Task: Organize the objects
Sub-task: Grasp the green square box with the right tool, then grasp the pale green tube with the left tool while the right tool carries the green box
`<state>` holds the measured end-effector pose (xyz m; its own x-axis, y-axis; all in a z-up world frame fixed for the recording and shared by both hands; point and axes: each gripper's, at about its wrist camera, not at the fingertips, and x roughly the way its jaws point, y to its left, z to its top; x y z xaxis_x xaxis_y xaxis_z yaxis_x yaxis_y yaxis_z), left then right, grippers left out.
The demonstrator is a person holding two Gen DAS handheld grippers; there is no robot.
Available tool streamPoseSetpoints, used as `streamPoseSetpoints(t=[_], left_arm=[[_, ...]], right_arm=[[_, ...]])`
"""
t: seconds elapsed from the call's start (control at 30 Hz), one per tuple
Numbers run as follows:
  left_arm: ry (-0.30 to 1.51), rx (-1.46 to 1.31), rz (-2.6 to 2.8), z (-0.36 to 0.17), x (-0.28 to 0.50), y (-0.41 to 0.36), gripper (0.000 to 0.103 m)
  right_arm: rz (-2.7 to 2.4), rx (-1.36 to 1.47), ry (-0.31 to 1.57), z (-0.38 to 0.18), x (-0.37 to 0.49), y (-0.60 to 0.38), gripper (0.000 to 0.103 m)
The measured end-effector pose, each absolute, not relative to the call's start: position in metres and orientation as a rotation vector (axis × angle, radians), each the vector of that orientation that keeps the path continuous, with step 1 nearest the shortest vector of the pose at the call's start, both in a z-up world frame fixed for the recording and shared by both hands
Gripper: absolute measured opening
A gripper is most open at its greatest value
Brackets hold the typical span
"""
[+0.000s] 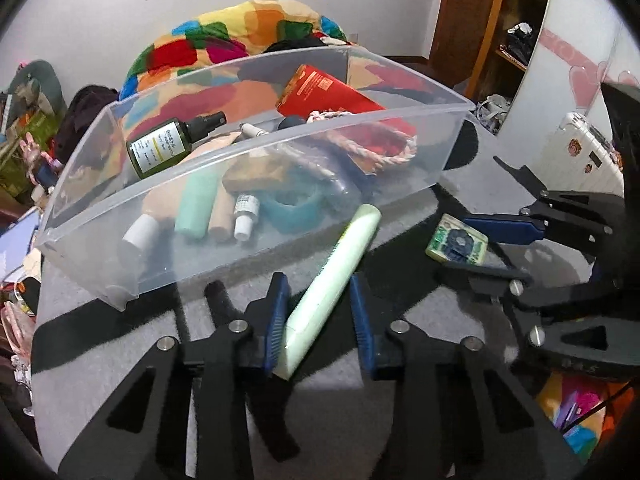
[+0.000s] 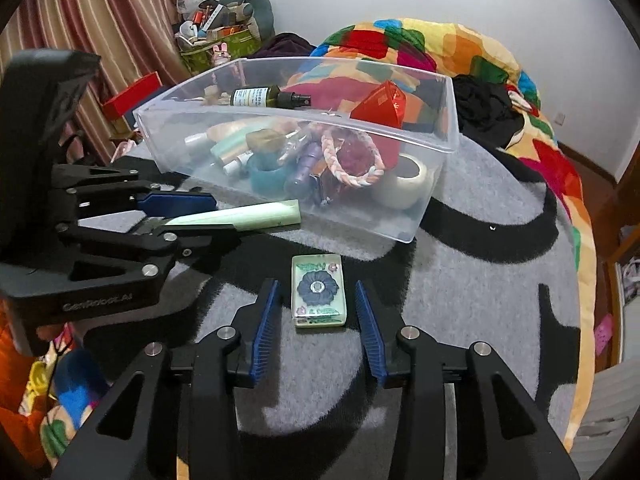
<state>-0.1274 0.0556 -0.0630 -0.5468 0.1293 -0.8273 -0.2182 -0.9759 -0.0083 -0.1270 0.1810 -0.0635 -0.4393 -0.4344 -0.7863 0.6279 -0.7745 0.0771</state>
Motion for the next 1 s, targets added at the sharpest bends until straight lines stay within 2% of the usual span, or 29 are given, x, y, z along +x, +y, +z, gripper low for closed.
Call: streamPoseSetpoints(t=[0.03, 0.17, 0.47, 1.0], left_arm=[[0.155, -1.364, 2.608, -0.063, -0.123, 0.058, 0.028], [0.146, -1.339, 2.604, -0.063, -0.111, 0.062, 0.015], [0.056, -1.301, 2.654, -0.054, -0.081, 0.051, 0.015], [-0.074, -1.042, 2.8, 0.013, -0.071, 0.023, 0.015]], right_arm=[[-2.216, 1.117, 0.305, -0.063, -0.127, 0.181, 0.022], [-2.217, 1.117, 0.269, -0.061, -0.126, 0.185, 0.022], [-2.223, 1.063, 0.22, -0.043, -0.118, 0.187, 0.022], [-2.274, 0.909, 0.18, 0.008, -0.115, 0.174, 0.022]])
